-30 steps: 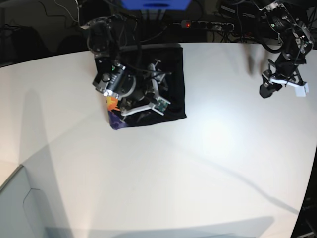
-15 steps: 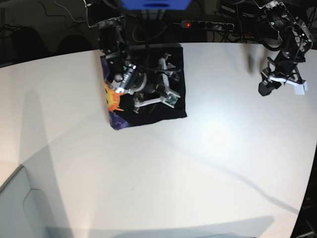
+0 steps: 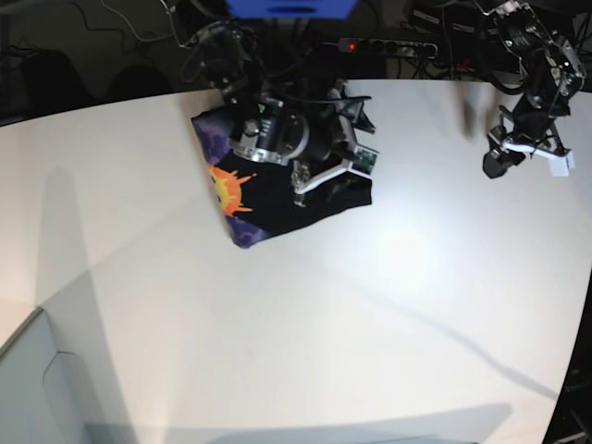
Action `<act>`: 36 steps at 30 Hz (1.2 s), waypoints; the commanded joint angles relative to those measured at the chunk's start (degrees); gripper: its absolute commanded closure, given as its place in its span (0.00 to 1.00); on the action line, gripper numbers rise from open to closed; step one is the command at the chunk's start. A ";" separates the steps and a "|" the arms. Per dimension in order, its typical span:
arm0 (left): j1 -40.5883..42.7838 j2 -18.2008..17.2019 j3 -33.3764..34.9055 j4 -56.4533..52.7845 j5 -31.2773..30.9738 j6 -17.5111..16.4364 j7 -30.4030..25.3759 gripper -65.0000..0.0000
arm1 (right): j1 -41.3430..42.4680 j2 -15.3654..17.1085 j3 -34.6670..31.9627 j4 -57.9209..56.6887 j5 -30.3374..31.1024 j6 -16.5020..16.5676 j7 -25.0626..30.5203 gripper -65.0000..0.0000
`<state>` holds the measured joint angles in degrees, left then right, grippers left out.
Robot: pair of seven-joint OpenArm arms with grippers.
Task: Fold the T-shirt properly
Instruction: 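Move the left gripper back down toward the folded shirt, then grasp opposite edges of the black shirt bundle with both grippers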
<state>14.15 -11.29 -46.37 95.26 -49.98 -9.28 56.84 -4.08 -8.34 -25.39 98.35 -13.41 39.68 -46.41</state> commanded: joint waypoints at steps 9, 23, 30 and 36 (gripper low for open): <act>-0.22 2.54 0.00 1.92 -1.41 -0.52 -0.53 0.57 | -1.59 -0.58 10.13 11.76 0.62 0.32 0.74 0.29; 3.30 12.39 16.17 11.95 -0.71 -0.52 -1.23 0.36 | -1.15 1.53 15.41 13.00 0.35 0.32 -1.98 0.29; 3.65 12.48 19.60 4.47 -0.62 -0.52 -1.32 0.36 | -0.98 3.11 15.41 13.00 0.35 0.32 -1.98 0.29; 3.65 12.04 25.40 1.48 -0.71 -0.26 -5.54 0.36 | -0.98 3.11 15.41 13.00 0.35 0.32 -1.98 0.29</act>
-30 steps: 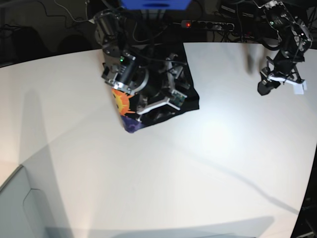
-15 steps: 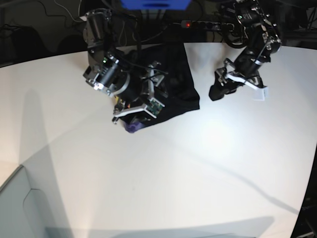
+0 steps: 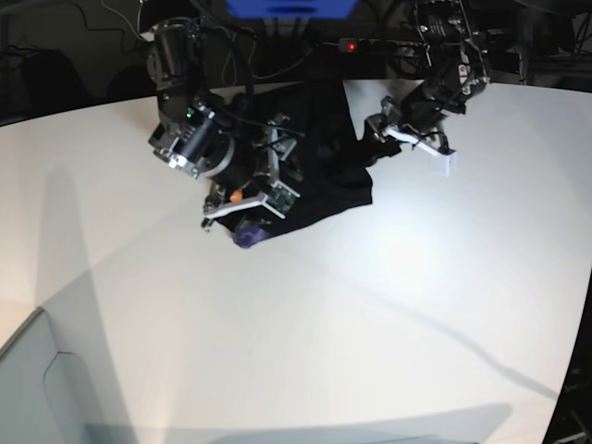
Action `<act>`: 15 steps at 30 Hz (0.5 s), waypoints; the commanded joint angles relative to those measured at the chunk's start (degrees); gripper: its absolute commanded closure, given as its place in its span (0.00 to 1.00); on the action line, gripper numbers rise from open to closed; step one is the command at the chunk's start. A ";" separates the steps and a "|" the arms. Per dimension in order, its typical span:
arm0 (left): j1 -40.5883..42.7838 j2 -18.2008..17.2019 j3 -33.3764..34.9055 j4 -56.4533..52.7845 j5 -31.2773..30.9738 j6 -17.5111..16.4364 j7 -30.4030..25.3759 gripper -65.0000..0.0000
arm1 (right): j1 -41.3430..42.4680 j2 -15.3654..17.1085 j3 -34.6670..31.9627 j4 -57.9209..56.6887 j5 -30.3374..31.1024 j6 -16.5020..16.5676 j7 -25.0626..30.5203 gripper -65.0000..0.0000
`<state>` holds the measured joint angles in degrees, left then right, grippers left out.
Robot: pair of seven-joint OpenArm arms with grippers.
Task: Fold the T-shirt properly
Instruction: 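Grasp opposite edges of the black shirt bundle with both grippers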
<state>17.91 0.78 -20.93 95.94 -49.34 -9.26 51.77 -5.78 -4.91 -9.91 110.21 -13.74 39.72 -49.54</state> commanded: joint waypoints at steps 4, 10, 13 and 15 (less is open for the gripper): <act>-0.02 -0.12 1.90 -0.95 -1.34 -0.46 -1.26 0.37 | 0.73 -0.24 -0.07 1.13 0.68 0.28 1.14 0.29; -0.11 -0.20 3.57 -2.45 -1.34 -0.46 -1.26 0.37 | 0.46 0.29 0.02 1.13 0.59 0.28 1.14 0.29; 0.77 -0.56 3.13 -1.13 -1.95 -0.55 -0.91 0.37 | 0.46 0.82 0.02 1.13 0.59 0.28 1.14 0.29; 1.47 -1.70 3.13 1.07 -1.95 -0.55 -0.91 0.37 | 0.55 0.91 0.02 1.13 0.59 0.28 1.14 0.29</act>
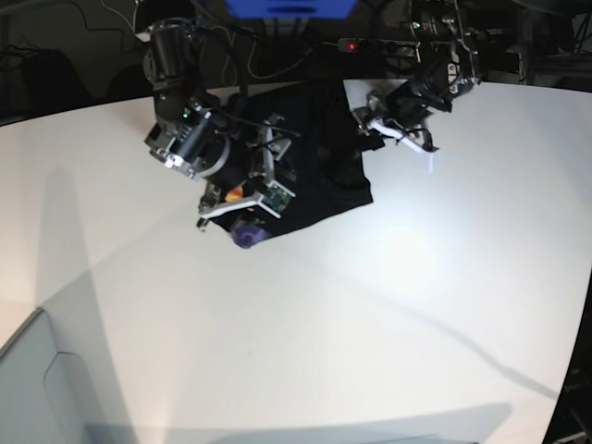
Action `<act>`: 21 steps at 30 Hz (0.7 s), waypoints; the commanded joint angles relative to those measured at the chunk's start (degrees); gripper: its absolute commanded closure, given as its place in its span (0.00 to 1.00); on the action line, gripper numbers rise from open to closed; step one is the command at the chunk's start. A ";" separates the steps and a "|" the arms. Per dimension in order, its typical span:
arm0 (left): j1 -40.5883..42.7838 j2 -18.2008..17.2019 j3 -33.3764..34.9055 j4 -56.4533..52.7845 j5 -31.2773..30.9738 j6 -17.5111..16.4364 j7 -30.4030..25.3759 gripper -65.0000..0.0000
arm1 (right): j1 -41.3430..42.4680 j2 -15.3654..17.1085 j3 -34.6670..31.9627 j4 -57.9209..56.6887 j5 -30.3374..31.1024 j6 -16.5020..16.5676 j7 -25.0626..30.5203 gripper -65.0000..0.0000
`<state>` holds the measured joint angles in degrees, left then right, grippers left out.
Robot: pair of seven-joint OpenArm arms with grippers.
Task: Fold the T-shirt properly
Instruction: 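Grasp opposite edges of the black shirt bundle with both grippers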
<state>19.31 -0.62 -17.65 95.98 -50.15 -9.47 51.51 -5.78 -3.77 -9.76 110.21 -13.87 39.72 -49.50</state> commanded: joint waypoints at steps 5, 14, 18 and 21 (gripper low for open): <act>1.57 -1.18 -0.15 4.89 -4.05 -0.33 -0.56 0.37 | 0.46 -0.49 2.51 1.13 0.73 0.28 1.10 0.29; -0.89 -1.71 0.37 -1.44 -4.31 -0.33 -0.74 0.37 | 0.29 -0.32 2.68 1.13 0.73 0.28 1.10 0.29; -0.98 -1.44 0.37 -3.28 -3.78 -0.33 -0.91 0.37 | 0.11 -0.32 2.68 1.13 0.73 0.28 1.10 0.29; -1.77 -1.97 1.61 -4.25 -3.70 -0.33 -0.91 0.37 | 0.11 -0.32 2.68 1.13 0.73 0.28 1.10 0.29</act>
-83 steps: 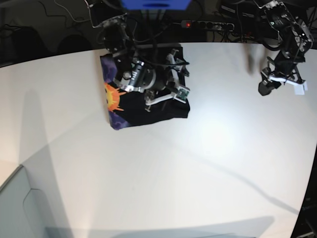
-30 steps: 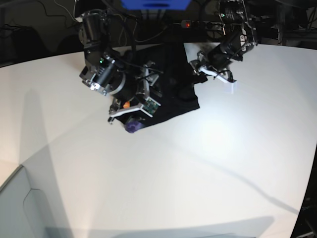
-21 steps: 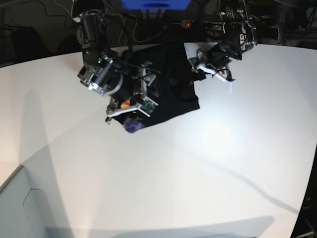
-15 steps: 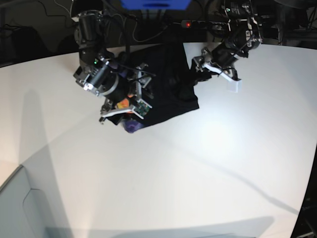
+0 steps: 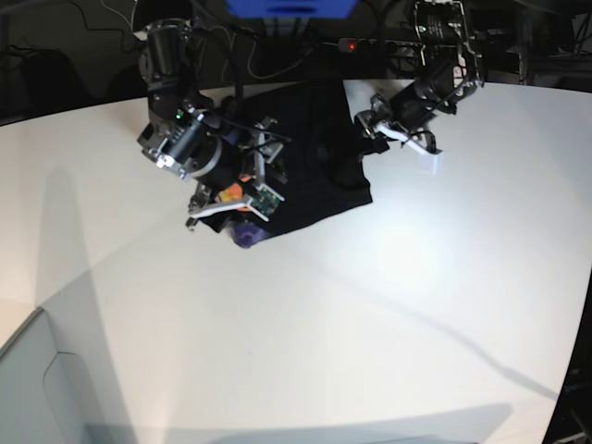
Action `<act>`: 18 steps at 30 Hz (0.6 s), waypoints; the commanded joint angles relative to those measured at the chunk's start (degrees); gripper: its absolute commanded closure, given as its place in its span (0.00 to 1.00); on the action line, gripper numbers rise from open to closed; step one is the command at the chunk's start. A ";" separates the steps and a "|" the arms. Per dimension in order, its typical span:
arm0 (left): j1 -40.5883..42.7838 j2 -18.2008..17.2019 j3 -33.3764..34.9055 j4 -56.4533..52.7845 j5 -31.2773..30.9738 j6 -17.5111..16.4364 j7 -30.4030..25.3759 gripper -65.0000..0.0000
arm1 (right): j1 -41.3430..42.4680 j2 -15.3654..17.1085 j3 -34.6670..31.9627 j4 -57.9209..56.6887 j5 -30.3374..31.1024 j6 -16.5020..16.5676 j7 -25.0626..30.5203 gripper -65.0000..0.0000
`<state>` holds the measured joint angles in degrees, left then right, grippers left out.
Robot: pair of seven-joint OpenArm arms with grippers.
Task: Fold the T-shirt properly
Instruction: 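Grasp opposite edges of the black shirt bundle with both grippers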
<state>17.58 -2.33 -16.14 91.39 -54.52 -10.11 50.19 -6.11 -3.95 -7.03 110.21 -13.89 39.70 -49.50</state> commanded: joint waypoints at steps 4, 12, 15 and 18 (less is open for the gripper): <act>-0.49 -1.41 1.42 -1.86 0.68 0.31 0.31 0.37 | 0.44 -0.14 -0.05 1.13 0.75 0.30 1.10 0.29; -1.89 -1.67 2.03 -5.02 0.68 0.31 0.31 0.71 | 0.44 -0.14 -0.05 1.13 0.75 0.30 1.10 0.29; -1.98 -1.76 2.03 -6.52 0.76 0.31 0.31 0.77 | 0.53 -0.14 -0.05 1.13 0.75 0.30 1.10 0.29; -2.07 -2.82 2.12 -8.36 0.76 0.31 0.31 0.83 | 0.79 -0.14 0.04 1.13 0.75 0.30 1.10 0.29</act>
<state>15.07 -4.89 -13.98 84.42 -56.25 -11.38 50.48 -6.07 -3.95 -7.03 110.24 -13.87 39.70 -49.50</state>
